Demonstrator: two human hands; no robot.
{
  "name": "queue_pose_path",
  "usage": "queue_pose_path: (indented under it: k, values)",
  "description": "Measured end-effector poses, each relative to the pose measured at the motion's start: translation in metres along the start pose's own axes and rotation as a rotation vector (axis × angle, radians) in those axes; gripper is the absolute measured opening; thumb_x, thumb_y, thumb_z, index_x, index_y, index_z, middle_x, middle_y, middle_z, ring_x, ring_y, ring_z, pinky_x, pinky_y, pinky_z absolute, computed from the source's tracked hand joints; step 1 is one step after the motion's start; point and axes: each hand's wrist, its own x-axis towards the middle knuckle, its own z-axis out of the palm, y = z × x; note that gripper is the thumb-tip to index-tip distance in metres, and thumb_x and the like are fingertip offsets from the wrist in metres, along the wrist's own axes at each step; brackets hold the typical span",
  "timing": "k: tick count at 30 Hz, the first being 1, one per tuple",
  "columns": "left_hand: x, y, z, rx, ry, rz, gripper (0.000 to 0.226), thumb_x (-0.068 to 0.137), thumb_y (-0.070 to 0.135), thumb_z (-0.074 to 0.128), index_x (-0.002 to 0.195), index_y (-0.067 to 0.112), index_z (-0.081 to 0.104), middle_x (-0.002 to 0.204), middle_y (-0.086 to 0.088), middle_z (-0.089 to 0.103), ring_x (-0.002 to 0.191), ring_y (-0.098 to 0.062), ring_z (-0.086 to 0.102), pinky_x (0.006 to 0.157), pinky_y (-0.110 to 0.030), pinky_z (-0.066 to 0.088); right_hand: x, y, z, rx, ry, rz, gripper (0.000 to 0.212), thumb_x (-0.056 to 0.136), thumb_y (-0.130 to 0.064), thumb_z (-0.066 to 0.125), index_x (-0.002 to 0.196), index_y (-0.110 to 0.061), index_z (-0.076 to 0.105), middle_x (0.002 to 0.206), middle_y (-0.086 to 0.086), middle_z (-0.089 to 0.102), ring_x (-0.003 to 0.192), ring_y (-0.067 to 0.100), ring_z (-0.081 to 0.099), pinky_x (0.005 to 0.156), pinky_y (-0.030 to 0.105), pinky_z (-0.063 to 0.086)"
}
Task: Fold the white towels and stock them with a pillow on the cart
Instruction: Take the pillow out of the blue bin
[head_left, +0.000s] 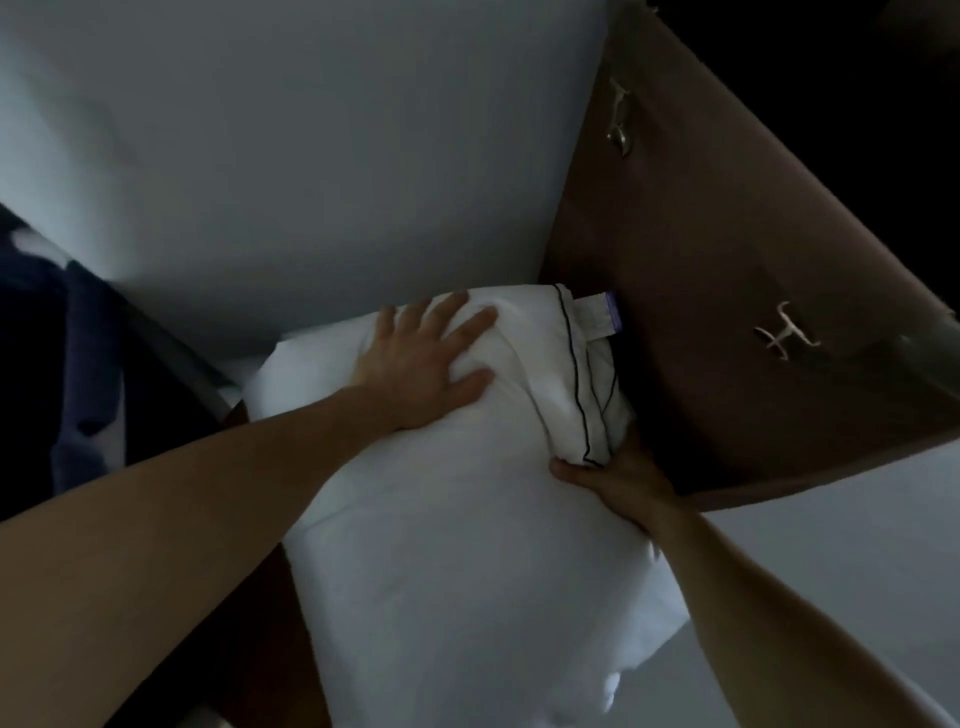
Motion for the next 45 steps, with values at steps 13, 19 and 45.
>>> queue_pose_path:
  k: [13,19,45]
  values:
    - [-0.19,-0.004,0.04,-1.546,0.201,-1.487,0.106,0.038,0.092,0.069,0.126,0.034,0.06,0.12,0.006,0.069,0.102,-0.02,0.066,0.078,-0.035,0.054,0.007,-0.024,0.012,0.205,-0.059,-0.152,0.108,0.045,-0.048,0.096,0.139,-0.02,0.052,0.137,0.002,0.06,0.121,0.022,0.059,0.105,0.043,0.048]
    - [-0.216,-0.006,0.002,-1.707,0.248,-1.334,0.102,0.046,0.091,0.069,0.131,0.035,0.061,0.118,-0.001,0.072,0.106,-0.027,0.067,0.088,-0.045,0.054,-0.043,-0.054,0.024,0.259,-0.056,-0.291,0.08,0.065,-0.016,0.089,0.133,-0.008,0.046,0.129,0.01,0.06,0.116,0.029,0.06,0.101,0.05,0.05]
    - [-0.181,0.026,0.01,0.079,0.018,-0.431,0.076,0.093,0.068,0.002,0.156,0.027,-0.013,0.162,-0.004,-0.028,0.147,-0.029,-0.031,0.111,-0.069,-0.012,-0.106,-0.075,0.076,-0.798,0.055,-0.726,0.082,0.079,-0.086,-0.004,0.143,-0.048,-0.036,0.154,-0.008,-0.045,0.144,0.028,-0.038,0.114,0.071,-0.002]
